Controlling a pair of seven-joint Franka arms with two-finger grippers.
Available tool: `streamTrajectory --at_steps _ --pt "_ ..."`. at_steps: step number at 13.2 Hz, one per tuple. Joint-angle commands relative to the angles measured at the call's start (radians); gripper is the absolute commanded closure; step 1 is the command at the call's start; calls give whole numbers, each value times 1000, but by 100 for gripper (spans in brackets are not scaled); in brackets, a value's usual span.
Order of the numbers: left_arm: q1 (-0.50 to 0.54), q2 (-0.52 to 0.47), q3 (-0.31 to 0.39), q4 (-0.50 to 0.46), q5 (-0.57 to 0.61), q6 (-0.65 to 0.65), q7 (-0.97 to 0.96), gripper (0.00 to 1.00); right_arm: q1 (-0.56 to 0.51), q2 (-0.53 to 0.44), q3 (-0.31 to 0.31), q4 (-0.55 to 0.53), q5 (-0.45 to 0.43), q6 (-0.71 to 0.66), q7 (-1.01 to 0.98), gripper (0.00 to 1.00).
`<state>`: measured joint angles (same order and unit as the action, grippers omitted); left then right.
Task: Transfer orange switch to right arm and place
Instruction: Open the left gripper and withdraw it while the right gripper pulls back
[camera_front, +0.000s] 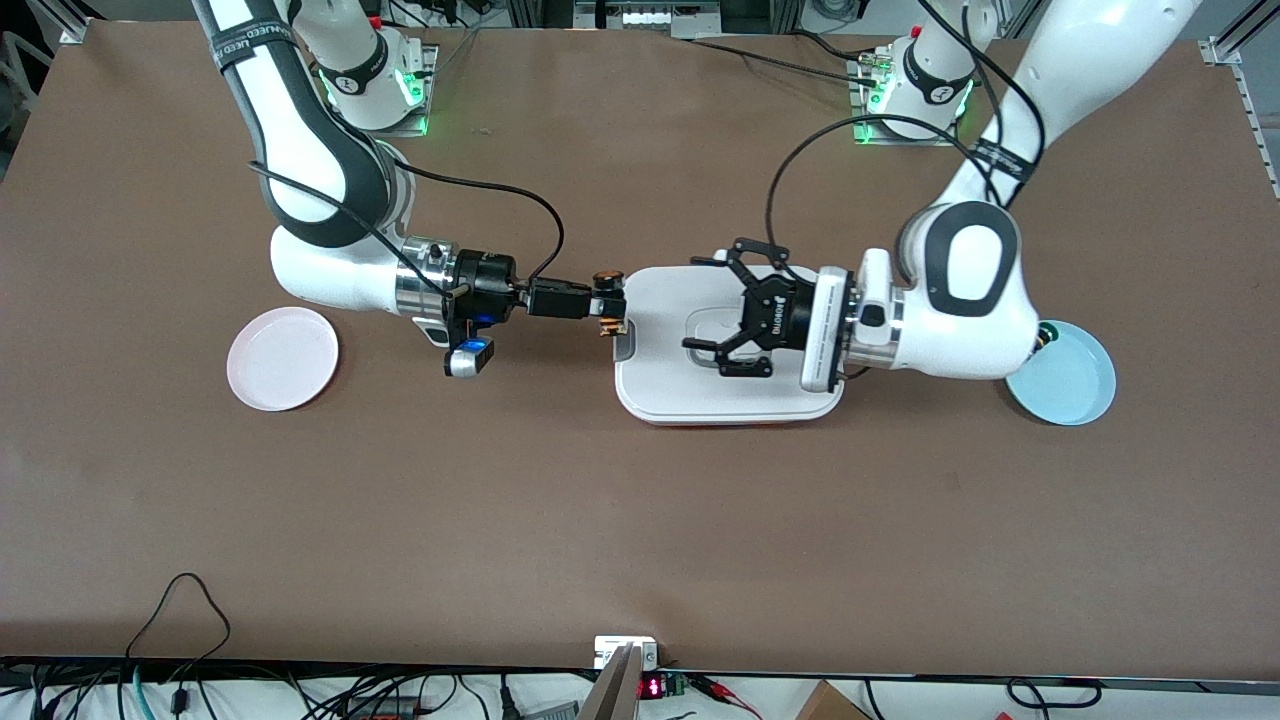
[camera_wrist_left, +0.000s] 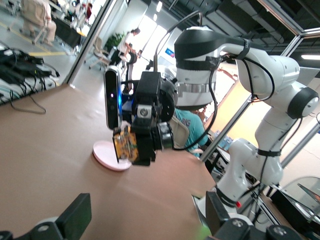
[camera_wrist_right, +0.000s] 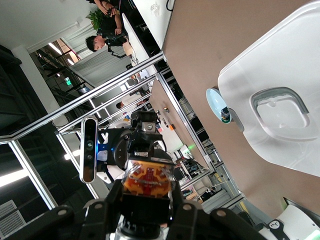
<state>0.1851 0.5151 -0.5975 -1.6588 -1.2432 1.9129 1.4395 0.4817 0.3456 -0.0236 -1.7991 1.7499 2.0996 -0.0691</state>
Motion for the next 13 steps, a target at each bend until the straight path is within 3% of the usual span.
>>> streamTrajectory --at_steps 1,6,8,13 --pt "26 -40 -1 4 138 -55 -146 0 -18 -5 -3 -3 11 -24 -11 100" --pt "80 -38 2 66 460 -202 -428 0 -101 1 -4 -5 -7 -156 -11 100" --pt "97 -38 2 138 636 -311 -586 0 -142 3 -3 -5 -59 -210 -12 100" --pt "117 -38 2 260 940 -506 -932 0 -271 21 -4 -3 -156 -410 -38 100"
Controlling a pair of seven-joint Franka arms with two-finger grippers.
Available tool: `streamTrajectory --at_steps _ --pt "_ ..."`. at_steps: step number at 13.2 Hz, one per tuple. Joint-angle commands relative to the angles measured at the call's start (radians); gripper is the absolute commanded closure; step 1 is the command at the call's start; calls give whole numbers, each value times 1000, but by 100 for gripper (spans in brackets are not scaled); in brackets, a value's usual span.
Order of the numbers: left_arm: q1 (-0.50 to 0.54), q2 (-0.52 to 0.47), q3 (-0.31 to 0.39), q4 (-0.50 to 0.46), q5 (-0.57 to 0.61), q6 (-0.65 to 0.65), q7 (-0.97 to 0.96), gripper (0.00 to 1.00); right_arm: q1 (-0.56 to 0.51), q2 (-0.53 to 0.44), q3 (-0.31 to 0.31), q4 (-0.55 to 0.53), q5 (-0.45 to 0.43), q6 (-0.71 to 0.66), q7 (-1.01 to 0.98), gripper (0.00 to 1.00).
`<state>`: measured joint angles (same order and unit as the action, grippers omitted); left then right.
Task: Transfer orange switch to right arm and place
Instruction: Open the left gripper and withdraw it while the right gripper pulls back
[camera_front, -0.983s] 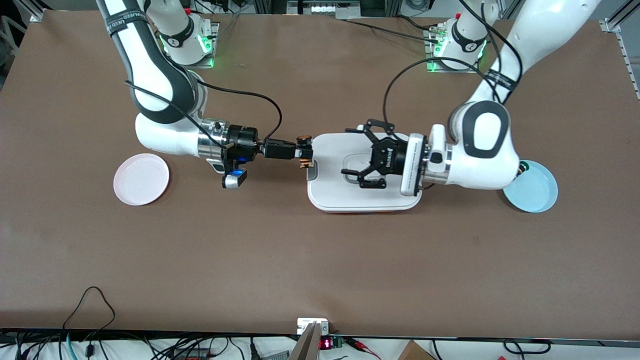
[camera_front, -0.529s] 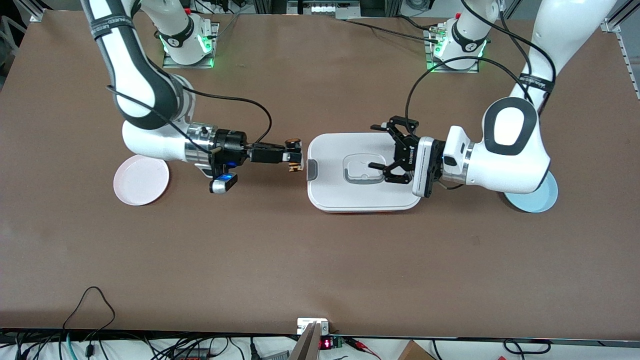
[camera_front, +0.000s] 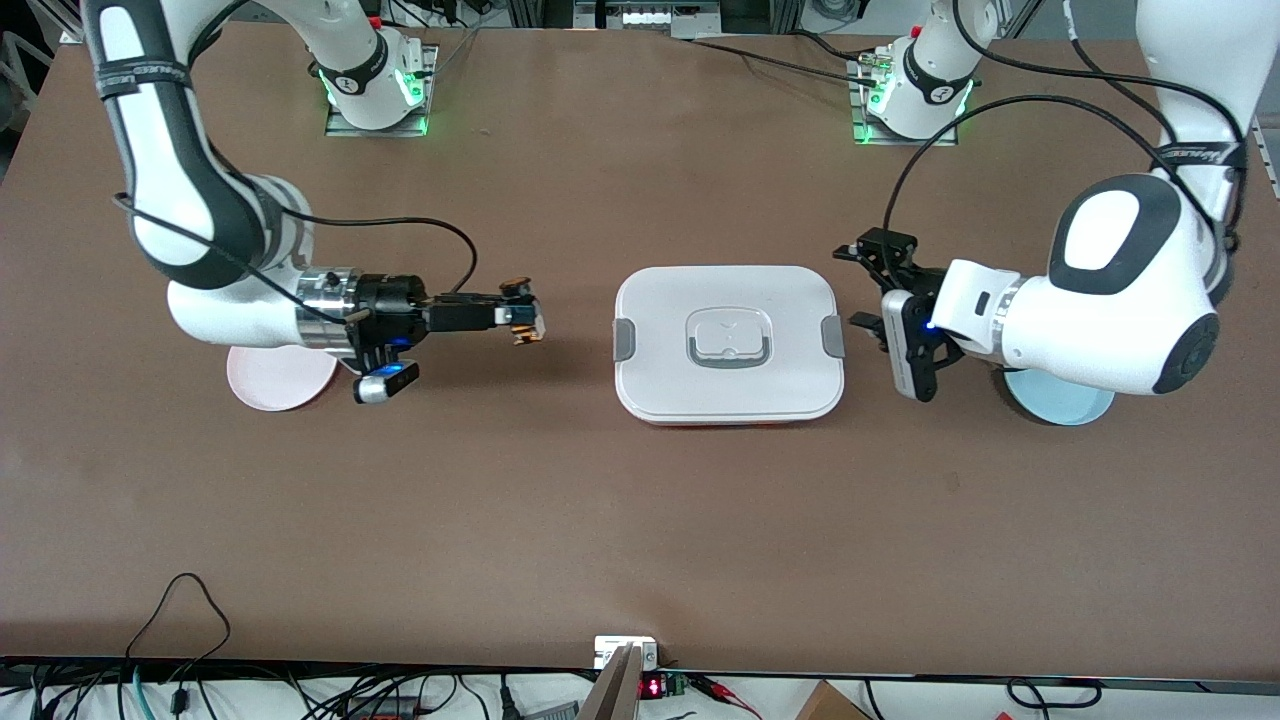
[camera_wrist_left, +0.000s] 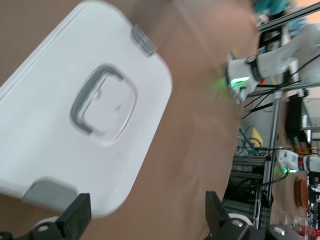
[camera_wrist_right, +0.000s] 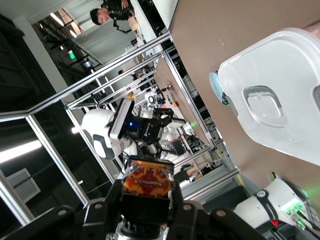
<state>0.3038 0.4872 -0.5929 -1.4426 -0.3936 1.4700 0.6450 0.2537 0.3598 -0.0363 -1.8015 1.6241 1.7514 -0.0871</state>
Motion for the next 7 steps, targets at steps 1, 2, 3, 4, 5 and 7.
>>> streamTrajectory --at_steps 1,2,3,4,5,7 --pt "-11 -10 -4 69 135 -103 -247 0 -66 7 9 -1 -61 -96 -20 100" --pt "-15 -10 -14 100 198 -132 -319 0 -89 7 9 -1 -85 -130 -20 100" --pt "-31 -10 -19 134 279 -161 -384 0 -112 8 9 -1 -113 -162 -23 100" --pt "-61 -10 -18 168 359 -192 -428 0 -132 8 9 1 -139 -188 -23 100" --pt "-87 -10 -18 198 445 -207 -462 0 -148 7 9 4 -167 -206 -23 100" --pt "-136 -10 -16 235 594 -229 -507 0 -185 -1 9 10 -266 -242 -22 100"
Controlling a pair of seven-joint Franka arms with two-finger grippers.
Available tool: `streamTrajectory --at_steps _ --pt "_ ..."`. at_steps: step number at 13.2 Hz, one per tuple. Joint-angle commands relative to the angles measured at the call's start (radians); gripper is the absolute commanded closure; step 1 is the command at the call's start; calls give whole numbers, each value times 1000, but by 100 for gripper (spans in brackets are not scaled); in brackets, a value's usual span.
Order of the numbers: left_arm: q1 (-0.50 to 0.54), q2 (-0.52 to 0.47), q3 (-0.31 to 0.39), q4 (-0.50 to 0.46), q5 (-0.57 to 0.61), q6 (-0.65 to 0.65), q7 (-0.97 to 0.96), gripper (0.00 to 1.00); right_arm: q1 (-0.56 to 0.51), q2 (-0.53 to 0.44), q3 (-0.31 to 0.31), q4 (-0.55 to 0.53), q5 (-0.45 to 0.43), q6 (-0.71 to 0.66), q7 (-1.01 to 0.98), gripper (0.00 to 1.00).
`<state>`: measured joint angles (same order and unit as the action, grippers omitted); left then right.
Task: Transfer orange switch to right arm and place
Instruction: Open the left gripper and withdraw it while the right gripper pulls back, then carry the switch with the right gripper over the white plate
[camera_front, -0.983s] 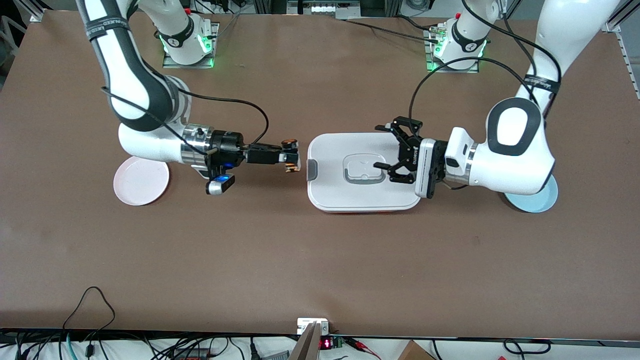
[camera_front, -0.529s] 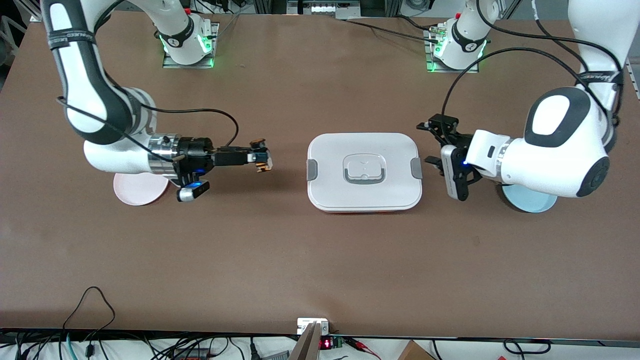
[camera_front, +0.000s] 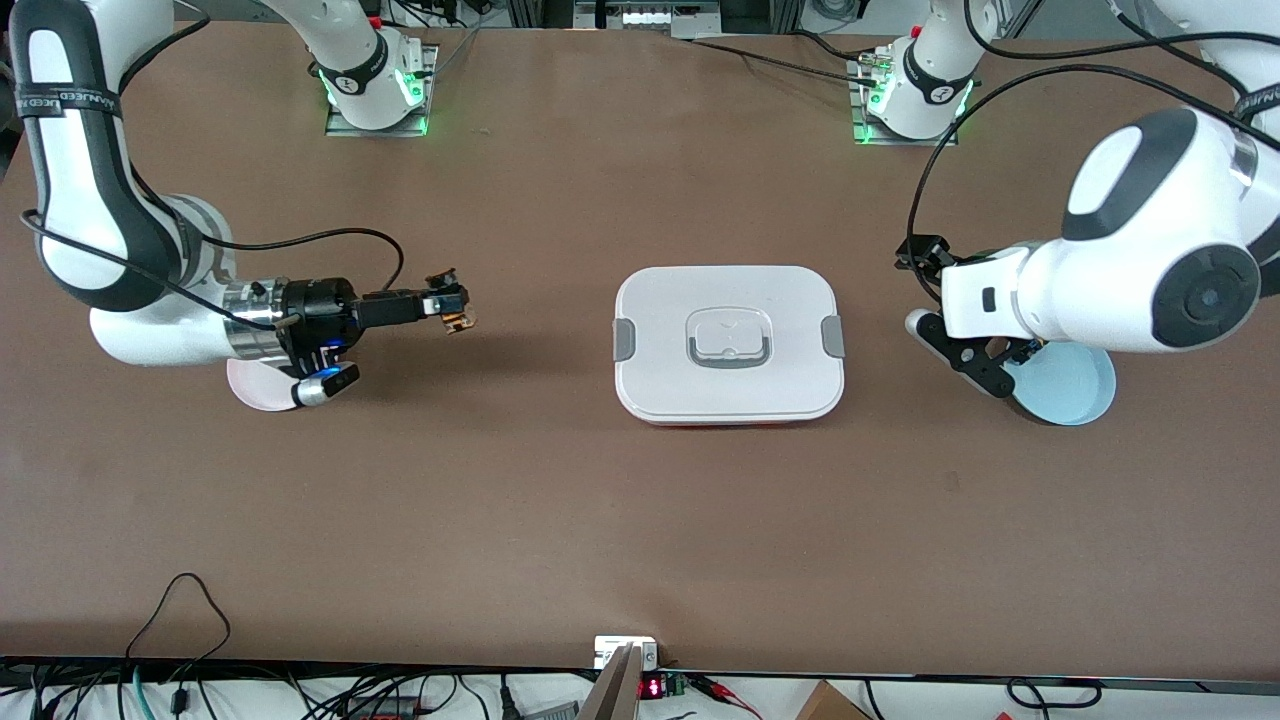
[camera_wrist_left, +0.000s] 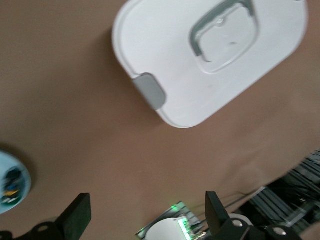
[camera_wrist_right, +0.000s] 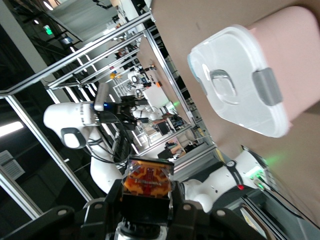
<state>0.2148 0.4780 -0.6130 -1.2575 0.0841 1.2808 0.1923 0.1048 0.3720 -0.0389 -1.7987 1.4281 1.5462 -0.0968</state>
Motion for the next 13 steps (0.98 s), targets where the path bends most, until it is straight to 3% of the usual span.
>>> streamTrajectory --at_steps 1,4,6,9,10,13 --pt "-58 -2 4 65 167 -55 -68 0 -53 -16 11 16 -122 -53 -12 100" --pt "-68 -27 36 142 220 -80 -132 0 -94 -30 10 51 -291 -90 -12 100" --pt "-75 -91 138 116 171 -34 -236 0 -112 -48 10 59 -377 -112 -12 100" --pt "-109 -387 354 -284 -17 345 -340 0 -125 -74 8 74 -490 -117 -11 100" --pt "-142 -439 413 -366 -32 426 -314 0 -125 -79 8 88 -542 -117 -6 100" --pt "-196 -444 499 -385 -32 425 -163 0 -126 -111 5 105 -671 -117 -3 100"
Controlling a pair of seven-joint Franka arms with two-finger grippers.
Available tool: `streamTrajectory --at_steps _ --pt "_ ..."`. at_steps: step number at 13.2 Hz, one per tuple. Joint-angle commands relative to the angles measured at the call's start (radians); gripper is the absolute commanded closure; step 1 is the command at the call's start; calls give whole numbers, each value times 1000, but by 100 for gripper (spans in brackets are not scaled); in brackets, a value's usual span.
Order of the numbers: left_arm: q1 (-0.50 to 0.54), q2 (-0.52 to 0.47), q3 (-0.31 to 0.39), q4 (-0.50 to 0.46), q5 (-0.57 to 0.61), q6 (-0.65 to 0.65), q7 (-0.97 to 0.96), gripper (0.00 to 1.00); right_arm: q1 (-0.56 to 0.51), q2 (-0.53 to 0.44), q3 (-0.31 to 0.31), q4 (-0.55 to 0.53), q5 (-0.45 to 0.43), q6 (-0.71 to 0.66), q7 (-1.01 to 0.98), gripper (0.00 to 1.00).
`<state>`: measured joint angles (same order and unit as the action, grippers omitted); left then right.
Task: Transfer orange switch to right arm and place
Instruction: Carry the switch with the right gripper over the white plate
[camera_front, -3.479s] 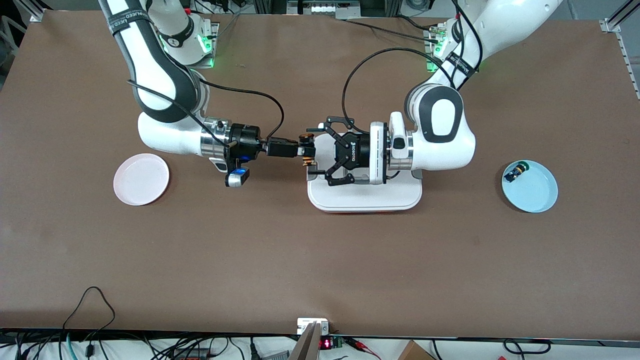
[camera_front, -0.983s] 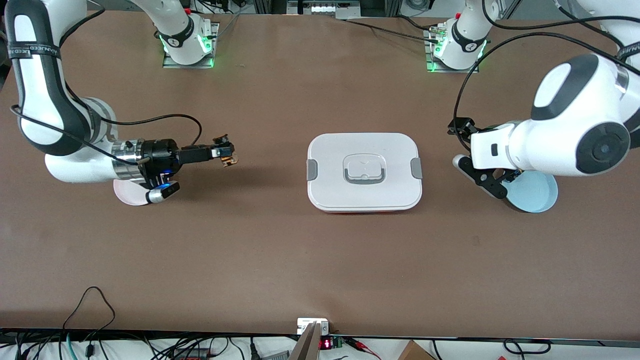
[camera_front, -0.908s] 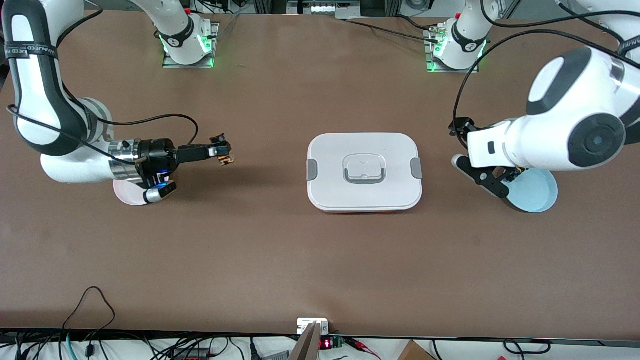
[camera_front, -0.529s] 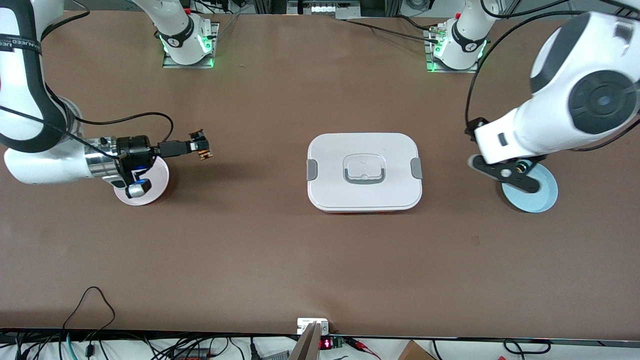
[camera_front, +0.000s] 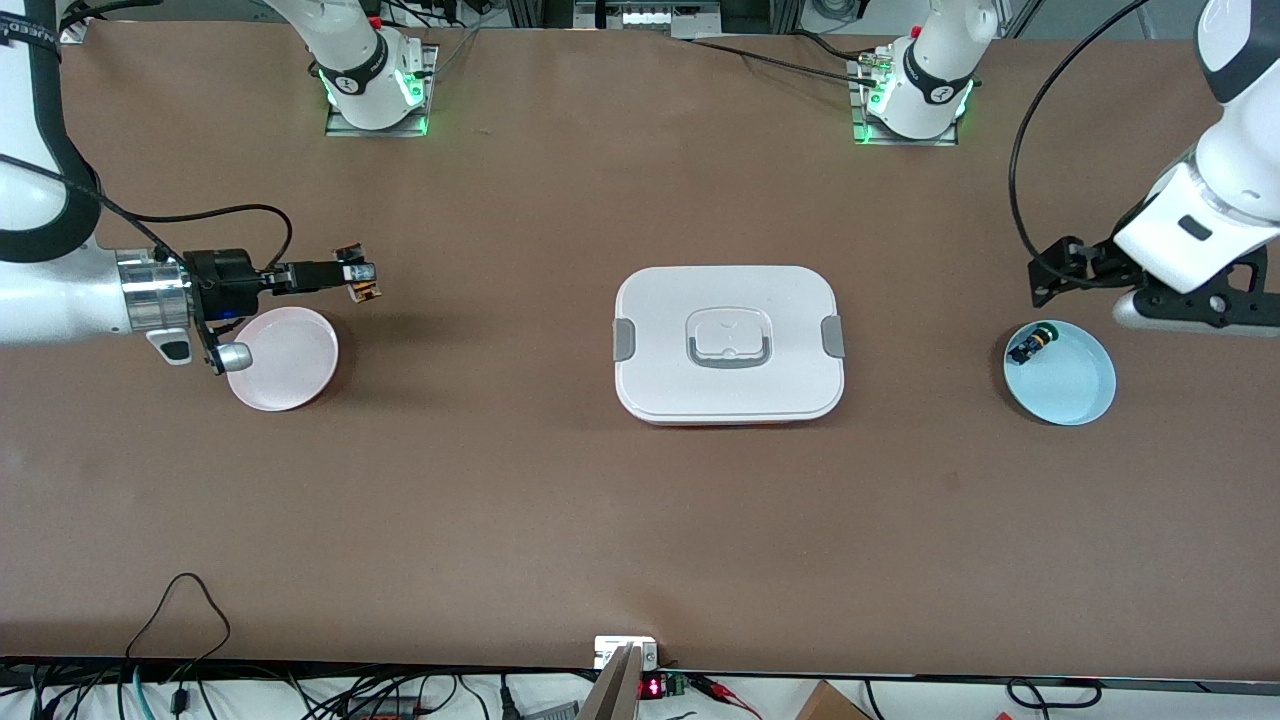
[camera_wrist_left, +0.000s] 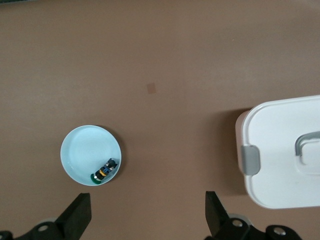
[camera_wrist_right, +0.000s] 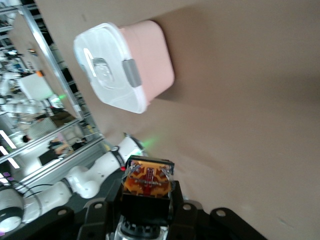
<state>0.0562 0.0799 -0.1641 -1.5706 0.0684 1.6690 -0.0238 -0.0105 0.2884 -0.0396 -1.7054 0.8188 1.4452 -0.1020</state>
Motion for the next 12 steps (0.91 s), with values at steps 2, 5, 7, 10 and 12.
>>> streamTrajectory --at_steps 2,5,7,10,12 --pt "-160 -51 162 -68 -10 8 58 0 -13 -43 3 12 -130 -16 5 100" --pt "-150 -40 170 -63 -12 -2 65 0 -13 -54 1 41 -248 -17 11 100" --pt "-119 -42 152 -65 -12 -5 65 0 -13 -60 0 44 -309 -14 11 100" --pt "-44 -51 86 -75 -16 -5 65 0 -8 -60 0 56 -423 9 13 100" --pt "-38 -65 77 -92 -18 -6 65 0 -8 -61 1 72 -516 29 13 100"
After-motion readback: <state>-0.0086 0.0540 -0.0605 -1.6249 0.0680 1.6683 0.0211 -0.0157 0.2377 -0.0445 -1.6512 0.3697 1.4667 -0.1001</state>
